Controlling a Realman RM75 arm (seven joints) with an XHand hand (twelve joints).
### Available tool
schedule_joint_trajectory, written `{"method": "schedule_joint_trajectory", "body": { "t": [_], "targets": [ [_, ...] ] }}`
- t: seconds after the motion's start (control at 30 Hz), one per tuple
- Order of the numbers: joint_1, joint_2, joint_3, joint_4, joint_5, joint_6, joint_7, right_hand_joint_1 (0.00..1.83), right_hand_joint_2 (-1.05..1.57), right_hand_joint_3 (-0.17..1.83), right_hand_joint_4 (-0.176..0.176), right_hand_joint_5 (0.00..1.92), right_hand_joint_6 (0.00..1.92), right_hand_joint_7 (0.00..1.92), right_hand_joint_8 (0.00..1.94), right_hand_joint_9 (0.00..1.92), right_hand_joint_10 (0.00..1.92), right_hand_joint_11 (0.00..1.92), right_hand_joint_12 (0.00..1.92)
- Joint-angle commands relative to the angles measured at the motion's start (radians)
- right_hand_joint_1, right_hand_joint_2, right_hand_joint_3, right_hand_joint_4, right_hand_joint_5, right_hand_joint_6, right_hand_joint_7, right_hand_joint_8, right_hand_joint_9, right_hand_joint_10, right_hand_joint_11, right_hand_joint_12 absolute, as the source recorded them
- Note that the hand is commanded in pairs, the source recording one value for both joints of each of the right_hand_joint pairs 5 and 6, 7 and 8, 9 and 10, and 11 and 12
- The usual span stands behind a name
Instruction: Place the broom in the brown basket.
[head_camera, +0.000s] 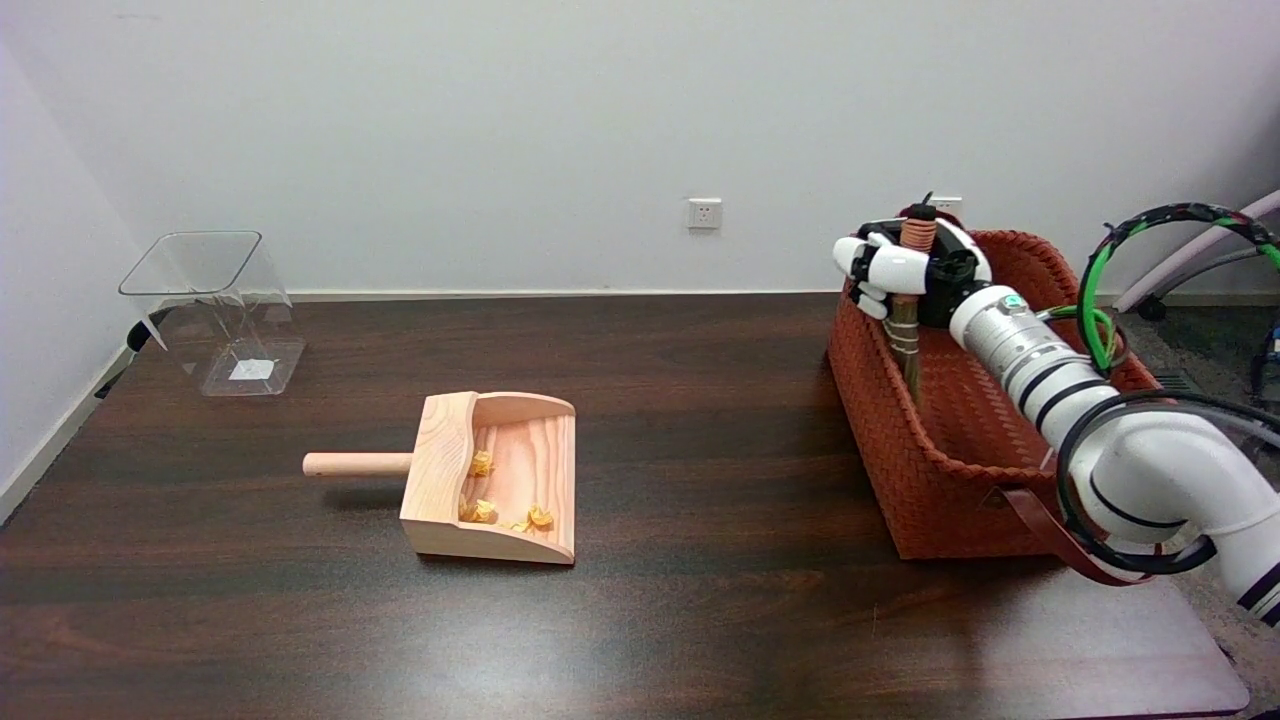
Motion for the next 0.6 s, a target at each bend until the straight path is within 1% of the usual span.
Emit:
{"method": "schedule_joint_trajectory", "body": {
  "t": [0.03, 0.1, 0.13, 0.17, 0.2, 0.23, 0.27, 0.33, 0.37, 0.4, 0.6],
  "targets": [
    [0.022, -0.044, -0.083, -0.038, -0.032, 0.016, -0.002, 1.32, 0.63, 0.93, 0.0, 1.92, 1.92, 1.92, 1.92, 1.92, 1.92, 1.92, 1.92],
    [0.022, -0.044, -0.089, -0.041, -0.043, 0.016, -0.006, 1.25, 0.83, 0.7, 0.0, 1.92, 1.92, 1.92, 1.92, 1.92, 1.92, 1.92, 1.92],
    [0.022, -0.044, -0.091, -0.042, -0.048, 0.016, -0.008, 1.2, 0.99, 0.58, 0.0, 1.92, 1.92, 1.92, 1.92, 1.92, 1.92, 1.92, 1.92],
    [0.022, -0.044, -0.091, -0.042, -0.052, 0.016, -0.008, 1.15, 1.14, 0.51, 0.0, 1.92, 1.92, 1.92, 1.92, 1.92, 1.92, 1.92, 1.92],
    [0.022, -0.044, -0.091, -0.042, -0.055, 0.016, -0.008, 1.17, 0.97, 0.64, 0.0, 1.74, 1.74, 1.87, 1.87, 1.74, 1.74, 1.74, 1.74],
    [0.022, -0.044, -0.088, -0.042, -0.058, 0.016, -0.008, 1.24, 0.43, 0.95, 0.0, 1.37, 1.37, 1.61, 1.61, 1.37, 1.37, 1.37, 1.37],
    [0.022, -0.044, -0.085, -0.043, -0.062, 0.016, -0.008, 1.28, 0.02, 1.15, 0.0, 1.11, 1.11, 1.34, 1.34, 1.11, 1.11, 1.11, 1.11],
    [0.022, -0.044, -0.074, -0.044, -0.082, 0.021, -0.01, 1.28, -0.1, 1.14, 0.0, 0.99, 0.99, 1.19, 1.19, 0.99, 0.99, 0.99, 0.99],
    [0.024, -0.044, -0.069, -0.045, -0.089, 0.027, -0.011, 1.28, -0.17, 1.18, 0.0, 0.94, 0.94, 1.1, 1.1, 0.94, 0.94, 0.94, 0.94],
    [0.024, -0.044, -0.06, -0.047, -0.102, 0.038, -0.014, 1.27, -0.21, 1.22, 0.0, 0.92, 0.92, 1.06, 1.06, 0.92, 0.92, 0.92, 0.92],
    [0.031, -0.044, -0.006, -0.051, -0.178, 0.099, -0.079, 1.25, -0.29, 1.26, 0.0, 0.8, 0.8, 0.87, 0.87, 0.8, 0.8, 0.8, 0.8]
  ]
}}
